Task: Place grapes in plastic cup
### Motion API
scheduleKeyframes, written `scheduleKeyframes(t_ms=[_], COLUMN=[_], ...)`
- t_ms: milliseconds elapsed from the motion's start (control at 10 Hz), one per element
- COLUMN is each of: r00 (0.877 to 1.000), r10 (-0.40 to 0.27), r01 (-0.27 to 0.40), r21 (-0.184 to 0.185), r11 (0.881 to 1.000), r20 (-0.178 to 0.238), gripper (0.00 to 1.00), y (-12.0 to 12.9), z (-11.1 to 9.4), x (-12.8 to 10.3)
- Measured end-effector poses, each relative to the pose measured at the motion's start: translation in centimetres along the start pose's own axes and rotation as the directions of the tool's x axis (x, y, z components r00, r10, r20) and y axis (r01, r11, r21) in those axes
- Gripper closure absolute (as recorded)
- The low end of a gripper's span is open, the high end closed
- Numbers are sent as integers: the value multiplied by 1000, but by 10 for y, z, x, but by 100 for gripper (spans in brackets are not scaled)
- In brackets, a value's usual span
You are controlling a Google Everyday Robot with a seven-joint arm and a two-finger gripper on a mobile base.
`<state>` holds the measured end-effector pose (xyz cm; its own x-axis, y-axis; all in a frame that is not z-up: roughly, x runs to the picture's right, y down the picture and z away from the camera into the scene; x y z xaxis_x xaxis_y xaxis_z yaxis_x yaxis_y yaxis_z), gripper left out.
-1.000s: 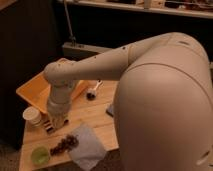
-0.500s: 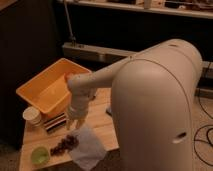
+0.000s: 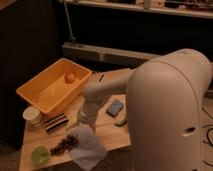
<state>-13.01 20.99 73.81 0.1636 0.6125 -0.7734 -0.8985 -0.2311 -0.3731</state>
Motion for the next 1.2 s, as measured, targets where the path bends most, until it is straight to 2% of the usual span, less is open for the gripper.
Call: scheduleKeyframes(t_ms=[300, 500, 900, 1200], r00=[1000, 999, 988, 975], r10=[-3, -40, -117, -178], r01=[4, 45, 138, 208], r21=[-87, -160, -242, -274], r11=[996, 986, 960, 939], r20=[3, 34, 100, 129], gripper=[20, 20, 20, 20], y=[-5, -7, 1, 13], z=[11, 12, 11, 15], x=[0, -1, -5, -11])
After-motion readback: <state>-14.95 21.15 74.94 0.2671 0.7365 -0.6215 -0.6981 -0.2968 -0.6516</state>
